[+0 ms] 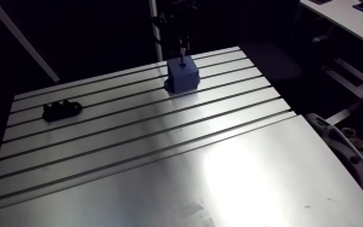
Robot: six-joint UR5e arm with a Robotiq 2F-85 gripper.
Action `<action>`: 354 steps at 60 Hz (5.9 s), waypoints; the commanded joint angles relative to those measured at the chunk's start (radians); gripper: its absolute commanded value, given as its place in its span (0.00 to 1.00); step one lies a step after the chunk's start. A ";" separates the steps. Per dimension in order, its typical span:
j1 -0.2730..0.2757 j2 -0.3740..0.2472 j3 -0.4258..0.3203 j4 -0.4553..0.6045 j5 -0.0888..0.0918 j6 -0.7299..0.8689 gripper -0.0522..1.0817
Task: Pick up the M10 bolt and insert it into the hex recess until seated.
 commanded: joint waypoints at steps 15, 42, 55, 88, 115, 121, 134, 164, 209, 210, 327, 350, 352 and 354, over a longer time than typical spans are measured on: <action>0.001 0.002 0.013 -0.016 0.000 0.000 0.95; 0.000 0.003 0.014 -0.024 0.000 0.000 0.95; 0.000 0.003 0.014 -0.024 0.000 0.000 0.95; 0.000 0.015 0.013 -0.024 0.000 0.000 0.95; 0.000 0.017 0.014 -0.028 0.000 0.000 0.95; 0.000 0.017 0.013 -0.028 0.000 0.000 0.95; 0.000 0.025 0.013 -0.030 0.000 0.000 0.95; 0.000 0.031 0.013 -0.030 0.000 0.000 0.95; 0.002 0.010 0.059 -0.108 0.002 -0.033 0.05; 0.002 0.010 0.059 -0.108 0.002 -0.033 0.05; -0.035 -0.058 0.132 -0.186 0.091 0.303 0.60; -0.045 -0.060 0.155 -0.191 0.091 0.361 0.56; -0.043 -0.060 0.163 -0.192 0.092 0.364 0.56; -0.042 -0.060 0.164 -0.195 0.092 0.364 0.56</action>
